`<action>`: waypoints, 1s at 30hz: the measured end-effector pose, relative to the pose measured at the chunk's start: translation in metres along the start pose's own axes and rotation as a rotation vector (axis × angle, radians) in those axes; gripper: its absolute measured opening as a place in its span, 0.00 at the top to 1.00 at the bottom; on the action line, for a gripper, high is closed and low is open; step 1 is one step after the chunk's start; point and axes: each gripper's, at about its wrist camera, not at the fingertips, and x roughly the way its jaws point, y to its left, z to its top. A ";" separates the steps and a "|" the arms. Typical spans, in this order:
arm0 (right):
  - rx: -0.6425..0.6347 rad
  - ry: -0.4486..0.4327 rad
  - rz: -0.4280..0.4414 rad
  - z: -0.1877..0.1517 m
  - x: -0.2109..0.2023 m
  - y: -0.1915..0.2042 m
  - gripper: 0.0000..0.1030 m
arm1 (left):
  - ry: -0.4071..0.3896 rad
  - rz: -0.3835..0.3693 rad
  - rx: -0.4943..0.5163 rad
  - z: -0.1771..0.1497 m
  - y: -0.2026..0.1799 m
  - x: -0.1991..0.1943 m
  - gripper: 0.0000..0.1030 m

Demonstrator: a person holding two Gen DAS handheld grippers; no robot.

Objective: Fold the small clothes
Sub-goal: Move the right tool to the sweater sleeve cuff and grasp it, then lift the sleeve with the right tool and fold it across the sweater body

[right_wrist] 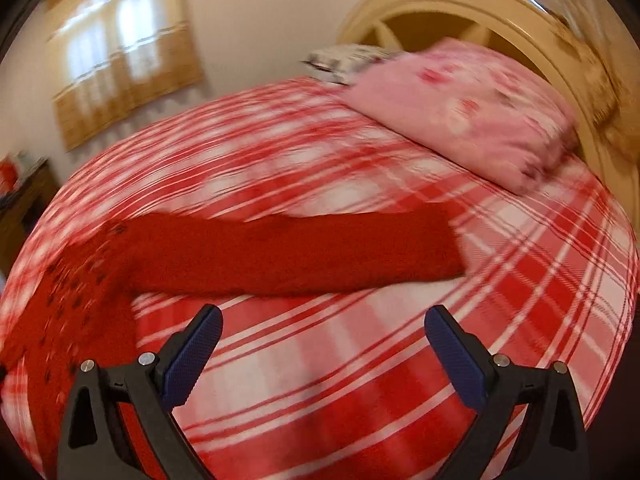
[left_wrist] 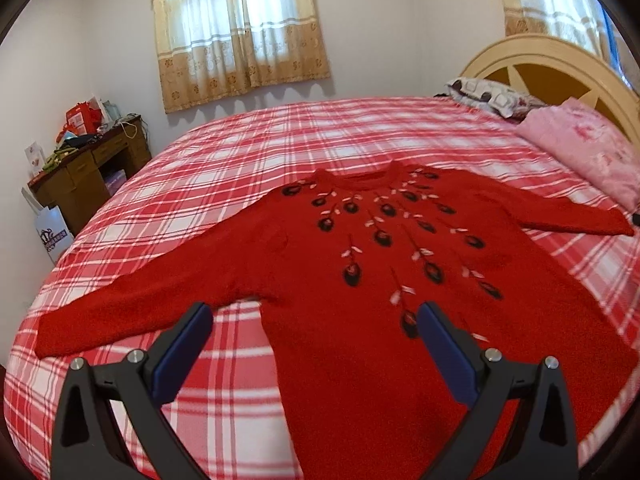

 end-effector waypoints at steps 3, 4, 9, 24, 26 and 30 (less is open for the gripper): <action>0.066 0.018 -0.050 0.019 0.019 -0.033 0.12 | 0.016 0.020 -0.003 0.003 0.006 0.014 0.00; 0.089 0.033 -0.060 0.025 0.028 -0.043 0.15 | 0.023 0.027 -0.007 0.004 0.009 0.019 0.00; 0.153 0.110 -0.074 0.039 0.061 -0.074 0.32 | 0.047 0.044 -0.026 0.009 0.016 0.038 0.00; 0.048 0.195 -0.052 0.048 0.104 -0.052 0.91 | 0.082 0.054 -0.052 0.010 0.027 0.064 0.00; 0.051 0.175 -0.045 0.054 0.098 -0.047 0.92 | 0.081 0.059 -0.057 0.011 0.032 0.065 0.00; 0.004 0.103 -0.037 0.068 0.075 -0.029 0.92 | 0.073 0.071 -0.071 0.012 0.043 0.061 0.00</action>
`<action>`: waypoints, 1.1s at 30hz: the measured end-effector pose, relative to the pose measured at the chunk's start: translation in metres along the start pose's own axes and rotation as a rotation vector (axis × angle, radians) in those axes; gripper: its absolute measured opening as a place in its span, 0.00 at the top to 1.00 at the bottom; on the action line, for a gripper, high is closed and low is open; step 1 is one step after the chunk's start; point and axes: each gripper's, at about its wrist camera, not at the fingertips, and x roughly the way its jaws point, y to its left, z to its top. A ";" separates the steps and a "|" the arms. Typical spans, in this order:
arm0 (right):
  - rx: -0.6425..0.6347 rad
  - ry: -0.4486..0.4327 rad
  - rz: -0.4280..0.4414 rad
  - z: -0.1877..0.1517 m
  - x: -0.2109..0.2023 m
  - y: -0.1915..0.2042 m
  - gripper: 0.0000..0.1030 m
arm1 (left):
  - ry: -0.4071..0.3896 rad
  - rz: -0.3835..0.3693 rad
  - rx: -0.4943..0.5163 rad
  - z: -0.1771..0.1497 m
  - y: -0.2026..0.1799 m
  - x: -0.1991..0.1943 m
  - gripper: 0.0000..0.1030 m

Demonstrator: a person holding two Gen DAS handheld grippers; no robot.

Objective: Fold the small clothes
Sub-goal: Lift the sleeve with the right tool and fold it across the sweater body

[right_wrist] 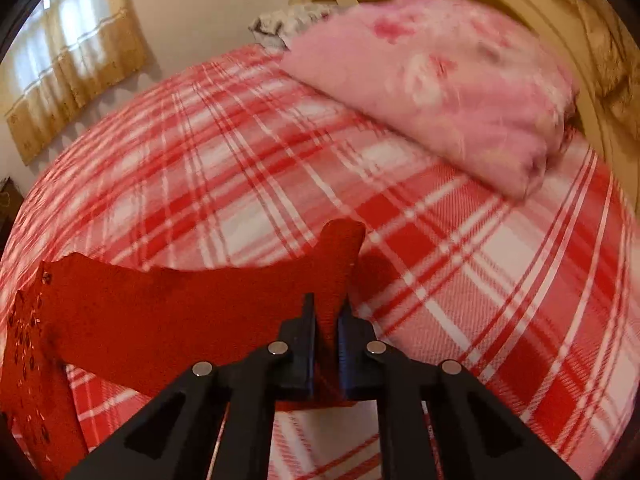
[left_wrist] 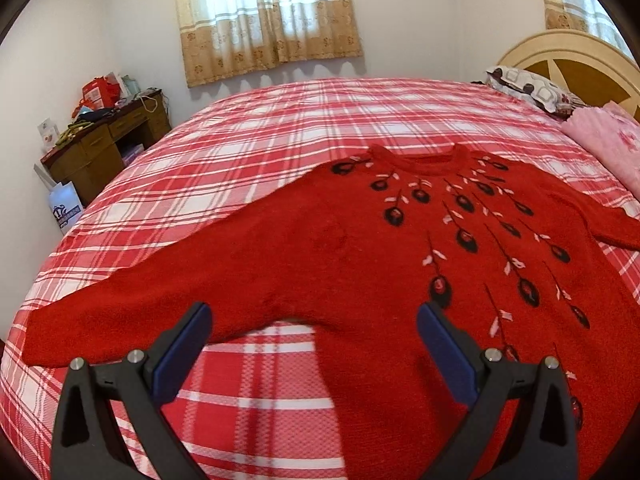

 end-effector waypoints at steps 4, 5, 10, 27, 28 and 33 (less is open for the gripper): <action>-0.046 -0.065 0.018 0.011 -0.028 0.026 0.92 | -0.012 0.016 -0.016 0.000 0.013 -0.003 0.00; -0.065 -0.090 0.018 0.014 -0.036 0.034 0.92 | -0.015 0.020 -0.022 0.000 0.016 -0.004 0.00; -0.144 -0.173 0.050 0.026 -0.070 0.076 0.92 | -0.012 0.026 -0.054 -0.003 0.029 -0.006 0.00; -0.406 -0.379 0.191 0.051 -0.173 0.233 0.92 | -0.024 0.069 -0.133 -0.014 0.081 -0.012 0.00; -0.420 -0.385 0.200 0.051 -0.177 0.243 0.92 | -0.026 0.072 -0.138 -0.015 0.084 -0.012 0.00; -0.483 -0.415 0.233 0.046 -0.196 0.283 0.92 | -0.027 0.081 -0.158 -0.018 0.100 -0.013 0.00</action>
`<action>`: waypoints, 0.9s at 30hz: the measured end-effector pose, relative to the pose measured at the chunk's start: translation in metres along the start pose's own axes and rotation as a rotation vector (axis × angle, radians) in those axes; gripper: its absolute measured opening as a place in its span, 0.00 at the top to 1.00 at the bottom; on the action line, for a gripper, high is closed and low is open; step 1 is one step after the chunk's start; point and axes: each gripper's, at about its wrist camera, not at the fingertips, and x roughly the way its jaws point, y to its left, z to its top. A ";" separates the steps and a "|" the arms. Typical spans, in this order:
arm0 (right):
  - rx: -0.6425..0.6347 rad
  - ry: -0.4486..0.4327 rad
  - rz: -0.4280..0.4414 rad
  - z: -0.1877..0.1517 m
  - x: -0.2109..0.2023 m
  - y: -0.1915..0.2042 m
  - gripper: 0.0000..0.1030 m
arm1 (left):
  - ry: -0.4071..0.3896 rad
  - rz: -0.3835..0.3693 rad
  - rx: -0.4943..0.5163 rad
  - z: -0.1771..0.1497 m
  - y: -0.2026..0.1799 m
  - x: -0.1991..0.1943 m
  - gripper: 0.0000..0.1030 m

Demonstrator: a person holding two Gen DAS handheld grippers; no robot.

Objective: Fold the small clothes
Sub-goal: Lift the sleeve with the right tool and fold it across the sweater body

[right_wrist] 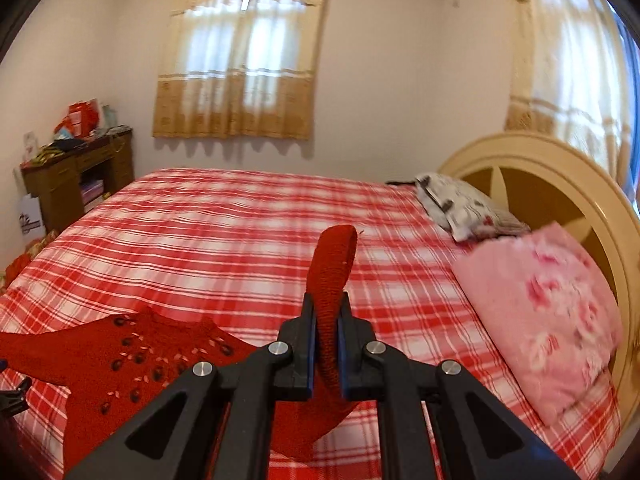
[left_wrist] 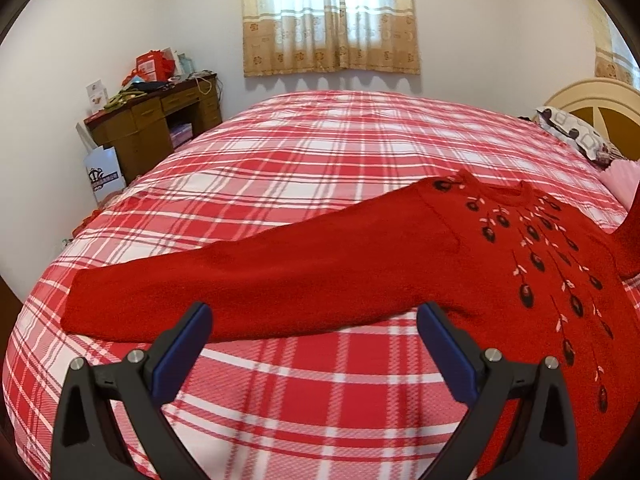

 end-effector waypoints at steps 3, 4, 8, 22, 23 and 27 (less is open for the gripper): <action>-0.037 -0.025 0.029 0.013 -0.004 0.027 0.92 | -0.002 0.003 -0.011 -0.001 0.009 0.000 0.00; -0.045 -0.029 0.037 0.015 -0.005 0.034 0.92 | -0.002 0.004 -0.016 -0.002 0.012 0.000 0.00; -0.095 -0.046 0.072 0.027 -0.003 0.065 0.92 | -0.001 0.004 -0.032 -0.006 0.023 0.000 0.00; -0.273 0.052 0.265 -0.011 0.049 0.212 0.92 | -0.003 0.008 -0.070 -0.014 0.046 -0.004 0.00; -0.286 0.064 0.282 -0.019 0.055 0.225 0.92 | -0.001 0.007 -0.070 -0.015 0.046 -0.003 0.00; -0.315 0.136 0.353 -0.059 0.086 0.274 0.92 | 0.012 0.008 -0.067 -0.019 0.045 -0.003 0.00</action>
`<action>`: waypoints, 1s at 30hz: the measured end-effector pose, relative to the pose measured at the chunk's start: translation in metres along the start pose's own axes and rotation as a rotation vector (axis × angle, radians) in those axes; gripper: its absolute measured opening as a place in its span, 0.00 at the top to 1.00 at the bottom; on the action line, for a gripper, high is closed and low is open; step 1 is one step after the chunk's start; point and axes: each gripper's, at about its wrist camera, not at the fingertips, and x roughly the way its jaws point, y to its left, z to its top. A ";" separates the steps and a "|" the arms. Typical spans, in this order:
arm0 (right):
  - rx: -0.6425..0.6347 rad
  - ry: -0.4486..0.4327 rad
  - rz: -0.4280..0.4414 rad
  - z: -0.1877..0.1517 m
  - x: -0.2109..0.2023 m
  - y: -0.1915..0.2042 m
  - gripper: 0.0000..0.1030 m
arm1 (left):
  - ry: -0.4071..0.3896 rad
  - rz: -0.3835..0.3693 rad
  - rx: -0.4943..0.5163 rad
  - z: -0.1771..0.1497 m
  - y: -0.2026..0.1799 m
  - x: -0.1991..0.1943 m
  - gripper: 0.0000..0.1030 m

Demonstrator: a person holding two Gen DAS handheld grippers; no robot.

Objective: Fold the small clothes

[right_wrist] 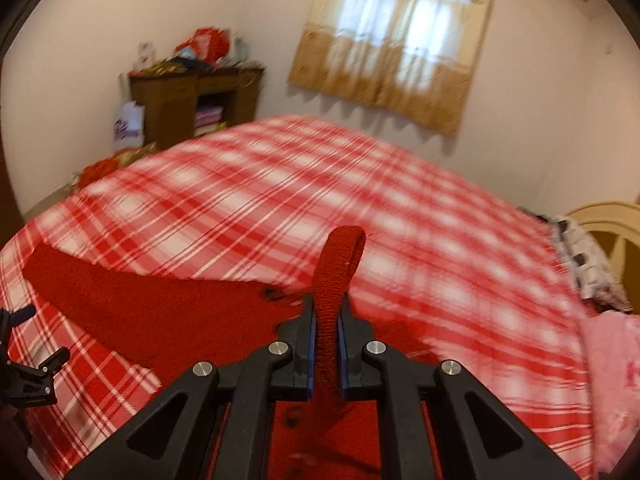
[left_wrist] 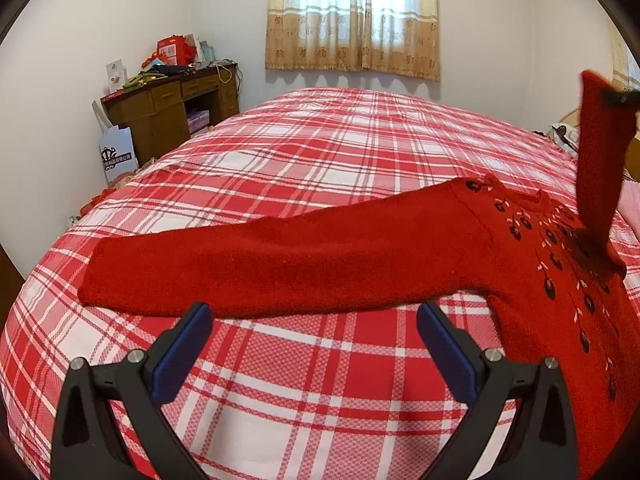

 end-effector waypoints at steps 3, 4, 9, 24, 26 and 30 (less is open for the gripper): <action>0.010 0.052 0.066 -0.014 0.034 0.026 0.92 | 0.007 0.001 0.009 -0.003 -0.002 -0.001 0.00; 0.010 0.065 0.079 -0.017 0.040 0.031 0.92 | 0.008 0.003 0.013 -0.004 -0.003 -0.001 0.00; 0.026 0.121 0.166 -0.041 0.075 0.061 0.92 | 0.025 0.005 0.021 -0.006 -0.007 0.001 0.00; -0.075 0.110 0.217 -0.111 0.010 0.007 0.42 | 0.044 -0.104 0.059 0.006 -0.047 0.000 0.00; -0.088 0.110 0.157 -0.125 -0.001 -0.013 0.42 | 0.041 -0.126 0.057 0.010 -0.055 0.001 0.00; -0.058 0.112 0.038 -0.153 -0.016 -0.055 0.42 | 0.027 -0.188 0.078 0.025 -0.080 0.007 0.05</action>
